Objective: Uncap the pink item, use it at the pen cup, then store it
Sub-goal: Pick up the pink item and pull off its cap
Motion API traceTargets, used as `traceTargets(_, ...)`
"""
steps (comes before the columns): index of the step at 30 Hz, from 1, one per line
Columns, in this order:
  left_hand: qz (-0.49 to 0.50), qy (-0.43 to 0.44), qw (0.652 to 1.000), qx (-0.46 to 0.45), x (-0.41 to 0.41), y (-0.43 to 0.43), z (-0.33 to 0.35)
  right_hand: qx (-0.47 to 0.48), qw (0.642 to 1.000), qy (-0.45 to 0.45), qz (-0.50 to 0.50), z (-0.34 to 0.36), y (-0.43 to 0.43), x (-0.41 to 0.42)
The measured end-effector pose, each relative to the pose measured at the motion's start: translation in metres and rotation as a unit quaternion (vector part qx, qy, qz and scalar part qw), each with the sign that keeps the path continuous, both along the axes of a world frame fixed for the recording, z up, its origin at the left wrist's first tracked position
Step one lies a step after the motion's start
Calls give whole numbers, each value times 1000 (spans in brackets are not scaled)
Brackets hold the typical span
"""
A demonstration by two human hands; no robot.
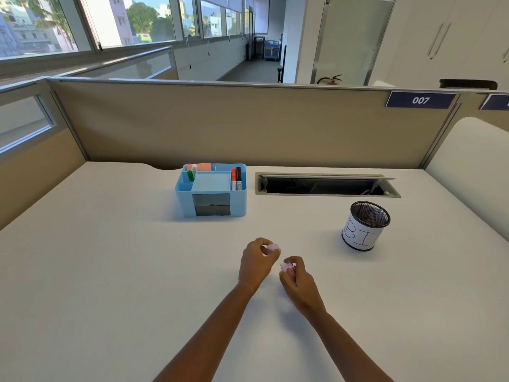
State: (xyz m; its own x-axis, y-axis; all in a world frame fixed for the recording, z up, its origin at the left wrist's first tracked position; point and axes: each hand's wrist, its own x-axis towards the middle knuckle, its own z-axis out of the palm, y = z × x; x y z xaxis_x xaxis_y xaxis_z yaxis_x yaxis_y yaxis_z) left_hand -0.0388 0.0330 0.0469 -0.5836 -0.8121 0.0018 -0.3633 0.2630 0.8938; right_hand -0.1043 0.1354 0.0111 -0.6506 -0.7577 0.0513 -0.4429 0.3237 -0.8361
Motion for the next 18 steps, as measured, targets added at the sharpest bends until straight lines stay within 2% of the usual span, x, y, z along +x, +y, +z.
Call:
traceTargets(2,7,-56,995,-81,2,-3,-2,-17,1000,-22,-6,-1,2,0)
traceTargets(6,-42,-175,959,-217,7,-8,-14,-41,997,-60,-11,-1,4,-1)
traceTargets(12,-90,-246,921,-289,14,-14,-31,-87,991,-96,-19,3,9,-10)
traceTargets(18,-112,-275,907,-297,17,-18,-35,-118,986,-108,-37,4,14,-20)
